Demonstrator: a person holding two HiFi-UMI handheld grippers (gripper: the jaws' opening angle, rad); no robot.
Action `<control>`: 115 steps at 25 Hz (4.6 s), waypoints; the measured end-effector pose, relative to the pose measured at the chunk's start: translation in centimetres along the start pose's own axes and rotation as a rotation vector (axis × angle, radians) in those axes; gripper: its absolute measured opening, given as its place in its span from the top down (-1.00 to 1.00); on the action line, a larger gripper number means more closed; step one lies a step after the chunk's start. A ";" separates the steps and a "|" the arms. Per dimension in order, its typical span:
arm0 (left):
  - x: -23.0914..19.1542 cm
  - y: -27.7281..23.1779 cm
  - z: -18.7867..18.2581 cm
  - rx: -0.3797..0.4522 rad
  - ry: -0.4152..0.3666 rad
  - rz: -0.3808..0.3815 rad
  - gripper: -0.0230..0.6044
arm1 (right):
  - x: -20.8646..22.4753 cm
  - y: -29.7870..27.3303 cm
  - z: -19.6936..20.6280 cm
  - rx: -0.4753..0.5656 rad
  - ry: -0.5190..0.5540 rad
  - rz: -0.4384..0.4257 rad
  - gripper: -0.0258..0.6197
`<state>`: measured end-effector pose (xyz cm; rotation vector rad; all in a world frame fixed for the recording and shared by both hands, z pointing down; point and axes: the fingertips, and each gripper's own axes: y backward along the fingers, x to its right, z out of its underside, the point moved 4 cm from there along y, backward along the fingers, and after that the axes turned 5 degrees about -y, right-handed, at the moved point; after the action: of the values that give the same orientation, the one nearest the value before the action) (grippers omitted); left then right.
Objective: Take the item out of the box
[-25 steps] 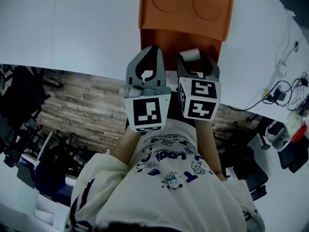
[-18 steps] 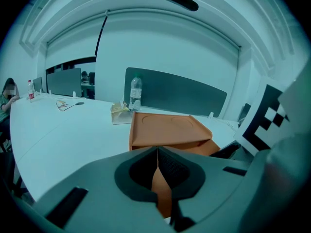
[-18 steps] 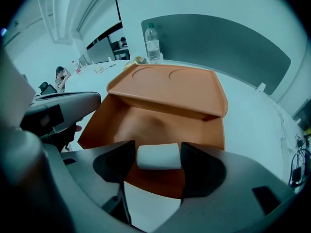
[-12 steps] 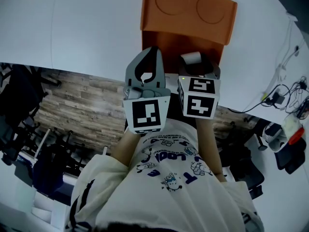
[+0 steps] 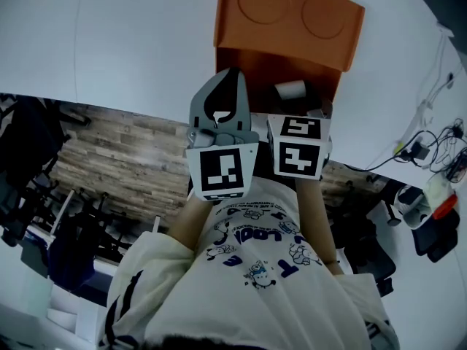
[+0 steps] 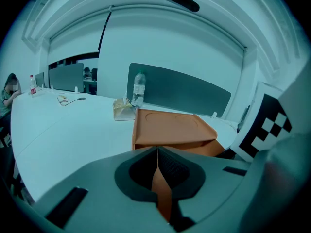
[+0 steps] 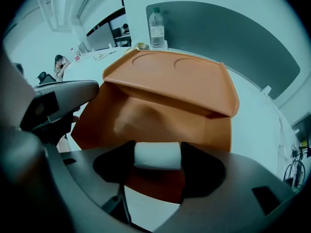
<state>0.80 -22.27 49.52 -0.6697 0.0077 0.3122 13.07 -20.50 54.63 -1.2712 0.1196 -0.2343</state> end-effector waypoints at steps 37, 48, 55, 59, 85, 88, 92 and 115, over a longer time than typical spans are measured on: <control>-0.6 1.2 -0.7 0.025 -0.006 -0.011 0.87 | 1.1 0.8 -0.8 0.036 -0.108 -0.019 0.04; -0.7 2.8 -2.6 0.080 -0.020 -0.017 0.87 | 0.5 3.6 -1.9 0.126 -0.126 -0.015 0.04; -0.5 4.2 -3.9 0.123 -0.037 -0.020 0.87 | -0.2 5.6 -2.7 0.187 -0.126 -0.025 0.04; -0.3 4.9 -4.4 0.144 -0.047 -0.024 0.87 | -0.6 6.6 -2.7 0.212 -0.121 -0.027 0.04; 1.3 9.1 -9.3 0.290 -0.097 -0.051 0.87 | -0.9 13.1 -4.6 0.410 -0.130 -0.010 0.04; 1.3 9.5 -9.9 0.307 -0.098 -0.057 0.87 | -0.9 13.6 -4.9 0.429 -0.128 -0.011 0.04; 1.2 10.0 -10.5 0.327 -0.103 -0.062 0.87 | -1.1 14.3 -5.2 0.449 -0.130 -0.016 0.04; 1.4 12.2 -14.8 0.448 -0.126 -0.082 0.87 | -1.5 19.1 -7.2 0.638 -0.135 -0.015 0.04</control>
<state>0.02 -21.86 30.28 -0.2047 -0.0680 0.2616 12.09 -21.56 34.17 -0.6499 -0.0791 -0.1783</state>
